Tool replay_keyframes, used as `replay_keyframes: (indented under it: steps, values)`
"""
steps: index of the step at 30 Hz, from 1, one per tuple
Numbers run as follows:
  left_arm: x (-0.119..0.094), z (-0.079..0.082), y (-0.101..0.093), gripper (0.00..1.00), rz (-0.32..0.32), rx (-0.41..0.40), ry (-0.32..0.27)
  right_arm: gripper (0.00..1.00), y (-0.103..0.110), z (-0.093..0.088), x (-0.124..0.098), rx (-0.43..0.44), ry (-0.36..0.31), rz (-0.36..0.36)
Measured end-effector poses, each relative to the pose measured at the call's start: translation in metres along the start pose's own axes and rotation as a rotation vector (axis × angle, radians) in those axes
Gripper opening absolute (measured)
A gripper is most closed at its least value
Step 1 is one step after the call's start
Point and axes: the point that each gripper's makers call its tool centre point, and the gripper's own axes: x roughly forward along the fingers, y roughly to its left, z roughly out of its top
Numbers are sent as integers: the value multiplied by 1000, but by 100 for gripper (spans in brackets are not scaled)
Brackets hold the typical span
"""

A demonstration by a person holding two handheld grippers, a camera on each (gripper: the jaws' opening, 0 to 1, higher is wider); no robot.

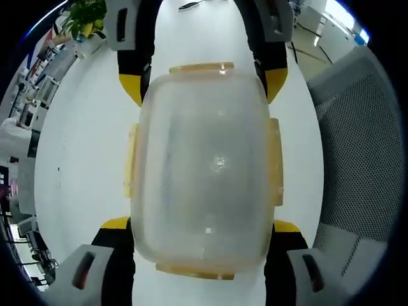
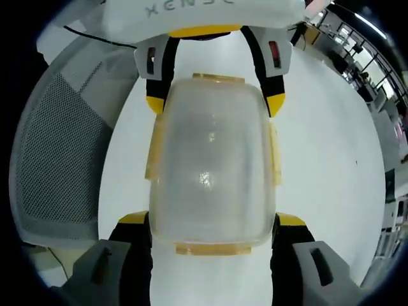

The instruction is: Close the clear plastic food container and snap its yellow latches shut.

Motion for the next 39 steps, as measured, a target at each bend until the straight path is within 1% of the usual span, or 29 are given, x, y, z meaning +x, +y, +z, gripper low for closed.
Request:
replay_keyframes:
  steps: [5,11,14,22,23,24,25,28,30,35,39]
  values:
    - [-2,-14,1,82,1,-4,8,74,-1,14,5,-6,10,-1]
    - [-4,-31,6,82,0,-5,3,74,-6,29,12,-6,23,-3]
    - [-5,-36,9,82,0,-9,-7,74,-9,34,15,-10,37,-6]
    - [-6,-47,18,82,0,-3,-12,75,-18,45,19,1,48,-19]
    - [-5,-50,19,83,7,12,-11,75,-19,46,21,7,48,-23]
    - [-3,-54,26,83,43,68,9,75,-21,49,21,23,37,-28]
    - [-2,-58,31,83,78,109,31,75,-23,54,22,47,10,-33]
    - [-5,-57,27,83,29,35,8,75,-25,53,22,25,32,-25]
    - [-6,-57,29,83,23,40,-5,75,-26,53,22,25,35,-20]
    - [-5,-60,38,83,4,48,-27,75,-35,56,22,49,19,-15]
    - [-2,-62,51,83,10,74,-16,75,-46,58,25,61,33,-30]
